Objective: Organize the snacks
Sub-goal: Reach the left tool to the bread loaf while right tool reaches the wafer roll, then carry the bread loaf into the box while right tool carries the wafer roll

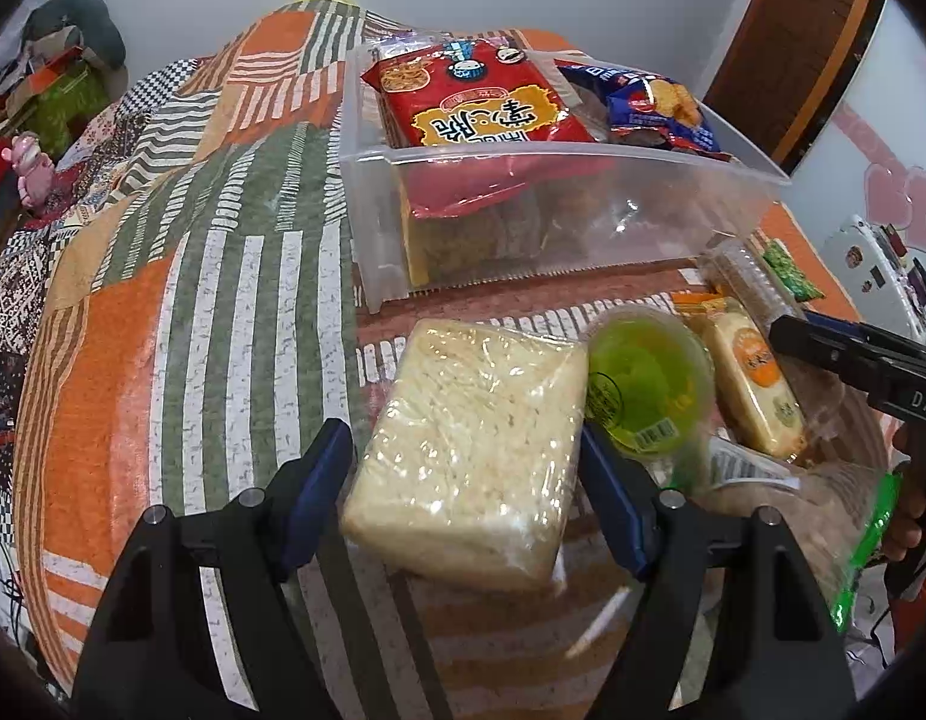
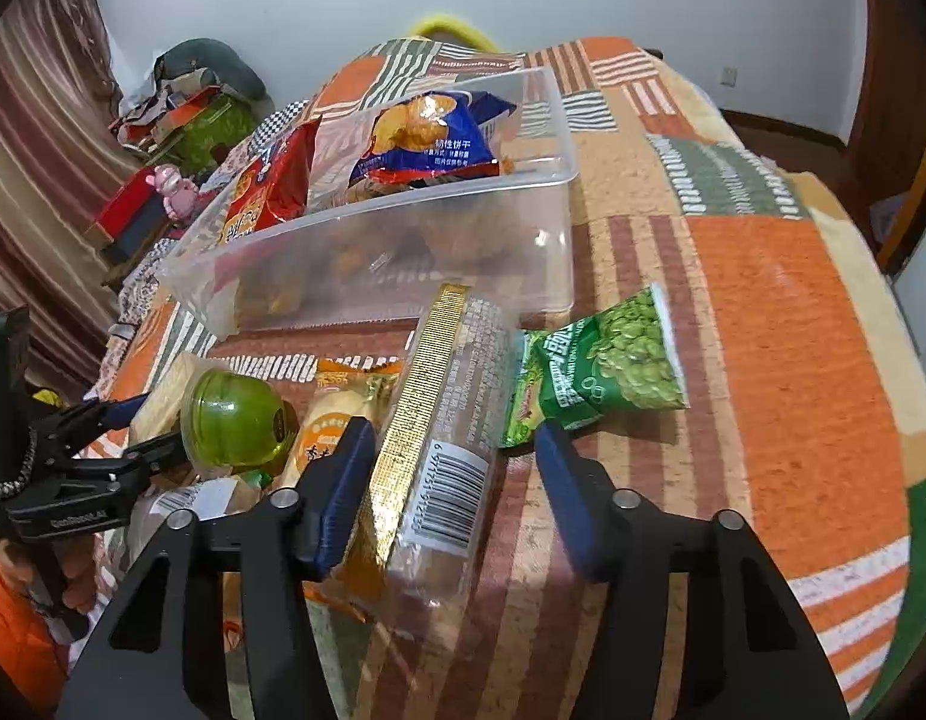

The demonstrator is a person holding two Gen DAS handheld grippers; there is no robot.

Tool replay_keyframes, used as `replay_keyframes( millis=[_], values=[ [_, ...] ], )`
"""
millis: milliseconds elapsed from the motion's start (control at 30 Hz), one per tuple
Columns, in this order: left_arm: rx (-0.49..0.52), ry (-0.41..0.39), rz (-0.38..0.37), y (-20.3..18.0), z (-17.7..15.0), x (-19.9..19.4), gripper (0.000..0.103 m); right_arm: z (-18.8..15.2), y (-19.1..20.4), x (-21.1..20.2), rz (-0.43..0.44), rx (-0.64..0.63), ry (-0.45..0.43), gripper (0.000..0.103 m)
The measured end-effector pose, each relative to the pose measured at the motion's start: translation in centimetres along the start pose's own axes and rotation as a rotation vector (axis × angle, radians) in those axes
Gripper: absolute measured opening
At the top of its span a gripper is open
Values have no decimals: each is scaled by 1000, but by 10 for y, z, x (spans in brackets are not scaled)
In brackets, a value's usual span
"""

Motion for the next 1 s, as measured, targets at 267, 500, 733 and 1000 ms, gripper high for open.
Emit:
replay_keyframes(
  millis=[267, 500, 733, 1000],
  values=[
    [-11, -10, -17, 2, 6, 8, 66, 1, 9, 15, -25, -40, 17, 46],
    [51, -18, -8, -10, 3, 4, 56, 0, 9, 11, -34, -46, 16, 36],
    [46, -46, -8, -13, -3, -14, 56, -5, 15, 0, -8, -56, 7, 33],
    [49, -118, -3, -18, 2, -46, 56, -9, 16, -22, 7, -52, -37, 33]
  ],
)
Point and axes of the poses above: each gripper's, at about its wrist camera, not at the fingertips, and x roughly the way its jaws point, y to its left, z to its top, the point moved 4 cm from there along x, roughly the way its jaws point, and after that the axes turned 11 degrees about y, right-handed, at the moved point
